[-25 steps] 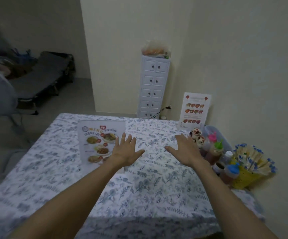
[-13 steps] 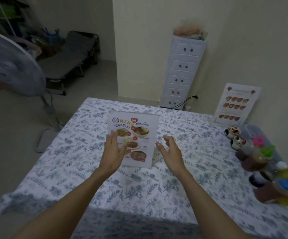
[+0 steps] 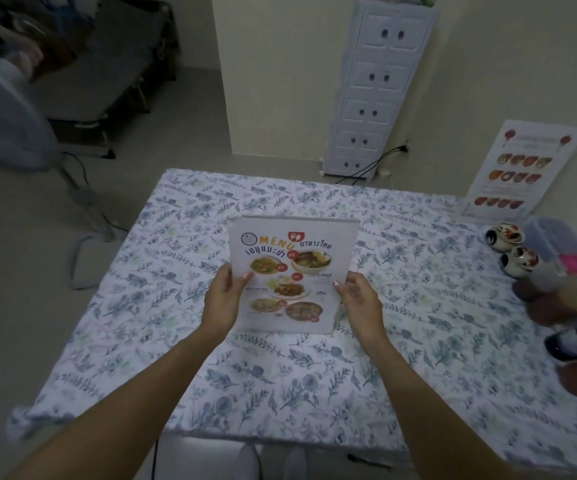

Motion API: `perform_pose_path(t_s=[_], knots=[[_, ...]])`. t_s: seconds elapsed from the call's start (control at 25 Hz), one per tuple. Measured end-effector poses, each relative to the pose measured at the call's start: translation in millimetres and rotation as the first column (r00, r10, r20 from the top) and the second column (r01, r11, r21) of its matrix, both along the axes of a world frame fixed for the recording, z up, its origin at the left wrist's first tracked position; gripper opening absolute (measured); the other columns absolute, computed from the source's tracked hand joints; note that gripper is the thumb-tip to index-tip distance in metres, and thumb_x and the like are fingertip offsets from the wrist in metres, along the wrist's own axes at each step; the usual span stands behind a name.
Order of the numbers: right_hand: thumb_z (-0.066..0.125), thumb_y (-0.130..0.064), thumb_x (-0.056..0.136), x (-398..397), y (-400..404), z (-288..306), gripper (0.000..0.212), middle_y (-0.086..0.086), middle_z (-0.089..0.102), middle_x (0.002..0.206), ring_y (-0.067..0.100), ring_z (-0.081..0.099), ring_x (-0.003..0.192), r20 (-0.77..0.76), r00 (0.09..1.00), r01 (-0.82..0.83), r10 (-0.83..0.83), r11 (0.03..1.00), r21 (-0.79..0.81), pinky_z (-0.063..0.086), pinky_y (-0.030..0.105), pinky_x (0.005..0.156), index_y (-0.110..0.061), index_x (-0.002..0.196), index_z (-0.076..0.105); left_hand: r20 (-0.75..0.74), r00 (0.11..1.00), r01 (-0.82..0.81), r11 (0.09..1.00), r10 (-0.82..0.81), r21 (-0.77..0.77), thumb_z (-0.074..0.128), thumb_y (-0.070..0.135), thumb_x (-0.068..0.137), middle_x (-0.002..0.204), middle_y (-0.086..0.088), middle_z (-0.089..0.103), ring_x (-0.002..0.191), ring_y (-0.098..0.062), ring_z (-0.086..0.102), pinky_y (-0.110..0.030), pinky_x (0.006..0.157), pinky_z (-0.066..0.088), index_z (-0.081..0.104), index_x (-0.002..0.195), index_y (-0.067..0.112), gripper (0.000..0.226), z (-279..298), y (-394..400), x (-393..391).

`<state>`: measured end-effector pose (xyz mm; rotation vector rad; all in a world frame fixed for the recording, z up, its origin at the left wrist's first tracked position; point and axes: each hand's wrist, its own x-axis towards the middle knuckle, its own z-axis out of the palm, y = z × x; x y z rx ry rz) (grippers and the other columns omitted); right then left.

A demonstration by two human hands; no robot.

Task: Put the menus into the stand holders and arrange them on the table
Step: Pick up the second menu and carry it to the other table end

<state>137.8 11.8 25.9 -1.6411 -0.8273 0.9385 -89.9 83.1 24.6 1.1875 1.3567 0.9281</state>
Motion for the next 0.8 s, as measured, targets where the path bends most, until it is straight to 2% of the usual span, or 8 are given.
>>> perform_pose_path(t_s=[0.12,0.2,0.32,0.48,0.68,0.8], knots=[[0.054,-0.011,0.095,3.8,4.9,-6.6,0.012,-0.004,0.069,0.093,0.005,0.066,0.081,0.009,0.999,-0.046,0.046,0.999,-0.001,0.054,0.015,0.067,-0.006,0.102,0.062,0.036,0.998,-0.05,0.999,0.05,0.004,0.058,0.024,0.094,0.098,0.0,0.068,0.1,-0.026,0.066,-0.045,0.089,0.054,0.061,0.106,0.005,0.023,-2.1,3.2,3.3],[0.054,-0.01,0.095,6.9,11.0,-8.0,0.011,-0.002,0.069,0.093,0.008,0.066,0.082,0.011,0.998,-0.067,0.067,0.998,0.009,0.057,0.021,0.071,-0.003,0.101,0.061,0.05,0.996,-0.08,0.997,0.079,0.007,0.059,0.023,0.093,0.097,-0.004,0.069,0.095,-0.025,0.065,-0.048,0.089,0.054,0.062,0.104,0.003,0.023,-1.8,5.5,4.5],[0.054,-0.011,0.095,6.7,23.1,-6.5,0.009,-0.002,0.069,0.093,0.002,0.067,0.079,-0.001,0.995,-0.101,0.101,0.995,0.008,0.058,0.026,0.074,-0.005,0.096,0.06,0.073,0.991,-0.114,0.993,0.114,-0.002,0.06,0.023,0.092,0.101,-0.009,0.069,0.097,-0.028,0.065,-0.05,0.09,0.054,0.064,0.105,0.005,0.022,-2.1,16.1,2.2],[0.053,-0.011,0.095,-12.0,57.8,4.4,0.011,-0.003,0.069,0.094,-0.006,0.066,0.076,0.006,0.993,-0.121,0.121,0.992,0.043,0.054,0.015,0.066,-0.003,0.1,0.061,0.087,0.988,-0.134,0.991,0.132,0.018,0.061,0.022,0.092,0.104,-0.016,0.07,0.099,-0.034,0.066,-0.053,0.089,0.054,0.065,0.101,0.008,0.017,6.8,46.4,-18.7],[0.053,-0.012,0.096,-60.9,139.5,16.8,0.01,-0.004,0.065,0.085,-0.003,0.063,0.072,0.038,0.985,-0.172,0.169,0.981,0.091,0.05,0.012,0.059,-0.005,0.089,0.056,0.118,0.983,-0.145,0.988,0.138,0.058,0.064,0.021,0.09,0.105,-0.013,0.071,0.1,-0.033,0.067,-0.049,0.089,0.055,0.067,0.099,0.007,0.017,24.5,124.7,-73.6],[0.054,-0.013,0.095,-98.1,205.8,20.2,0.015,-0.002,0.065,0.086,-0.008,0.062,0.068,0.056,0.988,-0.15,0.145,0.983,0.11,0.049,0.012,0.057,0.002,0.094,0.056,0.157,0.981,-0.127,0.989,0.115,0.072,0.065,0.019,0.089,0.106,-0.01,0.072,0.099,-0.029,0.068,-0.042,0.087,0.057,0.068,0.102,0.01,0.016,34.9,191.6,-112.0]])
